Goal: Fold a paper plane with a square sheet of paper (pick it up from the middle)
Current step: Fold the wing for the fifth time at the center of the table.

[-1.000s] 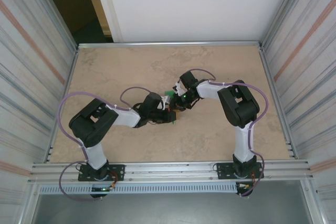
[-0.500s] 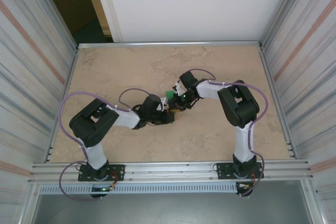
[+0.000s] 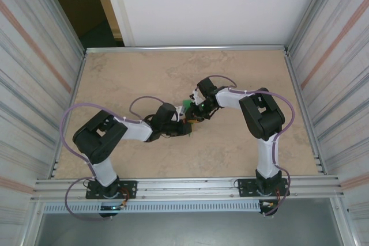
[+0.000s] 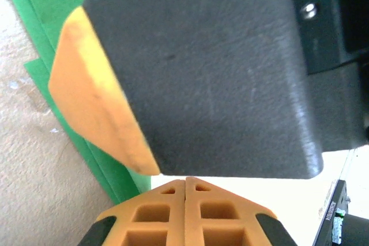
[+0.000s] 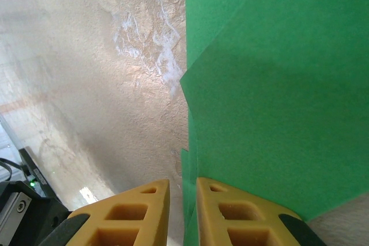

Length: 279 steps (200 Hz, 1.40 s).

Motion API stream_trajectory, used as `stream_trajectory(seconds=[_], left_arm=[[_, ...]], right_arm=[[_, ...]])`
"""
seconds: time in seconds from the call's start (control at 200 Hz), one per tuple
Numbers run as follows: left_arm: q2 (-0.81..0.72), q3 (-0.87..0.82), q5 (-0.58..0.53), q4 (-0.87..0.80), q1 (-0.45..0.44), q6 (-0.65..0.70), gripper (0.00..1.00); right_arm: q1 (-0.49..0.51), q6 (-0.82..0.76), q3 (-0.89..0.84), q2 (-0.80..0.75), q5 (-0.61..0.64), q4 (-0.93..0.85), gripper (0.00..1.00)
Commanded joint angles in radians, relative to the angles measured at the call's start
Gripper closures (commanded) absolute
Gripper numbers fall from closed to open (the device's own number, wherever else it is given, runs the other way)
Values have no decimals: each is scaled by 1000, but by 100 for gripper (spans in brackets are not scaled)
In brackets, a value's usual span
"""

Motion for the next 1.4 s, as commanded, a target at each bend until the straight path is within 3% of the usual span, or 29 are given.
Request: stream_trajectory(seconds=[0.0,0.546,0.937,1.128,1.393], left_arm=[[5,-1,6,-22,-14,1,96],[17,-17,-50,-98,-42,3,99],[-19,-63,-23,-27,-47,-40,98],[-76,-4,-49,-51,-27,-29,98],[-3,33,-75,-60,-21,-36,100]], right_arm=[[-3,24,0,27,59,-47,81],[-3,31,9,46,76,-61,81],[-3,29,19,57,90,-85,80],[-6,33,19,58,94,-84,80],[-10,42,17,56,82,-82,81]])
